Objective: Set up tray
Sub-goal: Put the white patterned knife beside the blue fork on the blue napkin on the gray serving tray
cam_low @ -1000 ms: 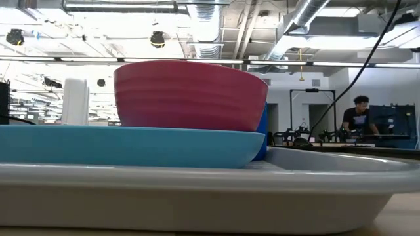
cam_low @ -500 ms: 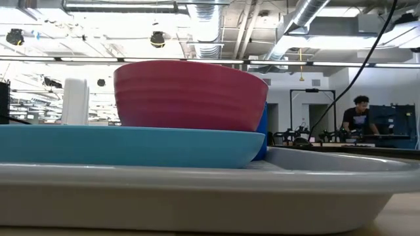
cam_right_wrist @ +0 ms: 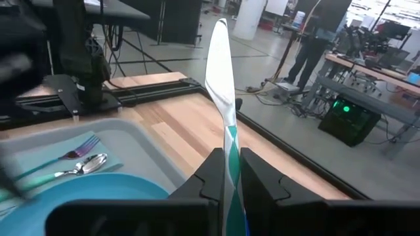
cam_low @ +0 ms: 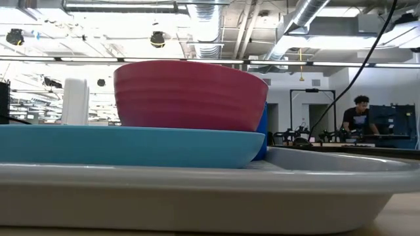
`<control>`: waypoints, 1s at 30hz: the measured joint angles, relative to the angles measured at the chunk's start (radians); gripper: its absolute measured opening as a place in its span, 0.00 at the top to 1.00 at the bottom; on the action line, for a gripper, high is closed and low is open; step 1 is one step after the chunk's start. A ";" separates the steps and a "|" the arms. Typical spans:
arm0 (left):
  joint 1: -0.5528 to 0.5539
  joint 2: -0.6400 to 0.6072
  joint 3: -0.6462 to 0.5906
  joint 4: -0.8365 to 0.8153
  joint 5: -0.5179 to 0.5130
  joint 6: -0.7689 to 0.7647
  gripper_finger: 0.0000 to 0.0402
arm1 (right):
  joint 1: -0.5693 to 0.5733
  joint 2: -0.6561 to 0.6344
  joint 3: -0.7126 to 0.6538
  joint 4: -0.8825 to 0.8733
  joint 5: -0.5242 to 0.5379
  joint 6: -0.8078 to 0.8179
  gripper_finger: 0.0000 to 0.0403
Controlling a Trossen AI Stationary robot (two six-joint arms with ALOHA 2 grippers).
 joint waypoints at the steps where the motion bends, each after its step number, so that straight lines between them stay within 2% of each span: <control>1: -0.004 -0.001 0.000 0.112 0.000 0.148 0.76 | 0.000 0.000 0.000 -0.003 0.000 0.000 0.94; 3: -0.013 -0.012 0.000 0.313 0.020 0.423 0.76 | 0.000 0.000 0.000 -0.013 0.000 0.001 0.95; 6: -0.018 -0.058 0.000 0.556 0.087 0.708 0.76 | 0.001 0.000 0.000 -0.027 -0.001 0.002 0.95; 9: -0.027 -0.127 0.000 0.671 0.111 0.855 0.76 | 0.001 0.000 0.000 -0.030 -0.001 0.003 0.94; 12: -0.027 -0.189 0.002 0.684 0.067 0.879 0.76 | 0.001 0.000 0.000 -0.034 0.000 0.003 0.95; 15: -0.006 -0.206 0.003 0.666 -0.017 0.795 0.76 | 0.001 0.000 0.000 -0.034 0.012 0.003 0.95; 21: 0.095 -0.161 -0.001 0.393 -0.088 0.462 0.76 | 0.001 0.000 0.000 -0.041 0.023 0.003 0.95; 27: 0.172 -0.164 0.000 0.047 -0.261 -0.003 0.76 | 0.001 0.000 0.000 -0.049 0.026 0.003 0.95; 30: 0.179 -0.164 0.000 -0.188 -0.327 -0.312 0.76 | 0.001 0.000 0.000 -0.051 0.027 0.003 0.95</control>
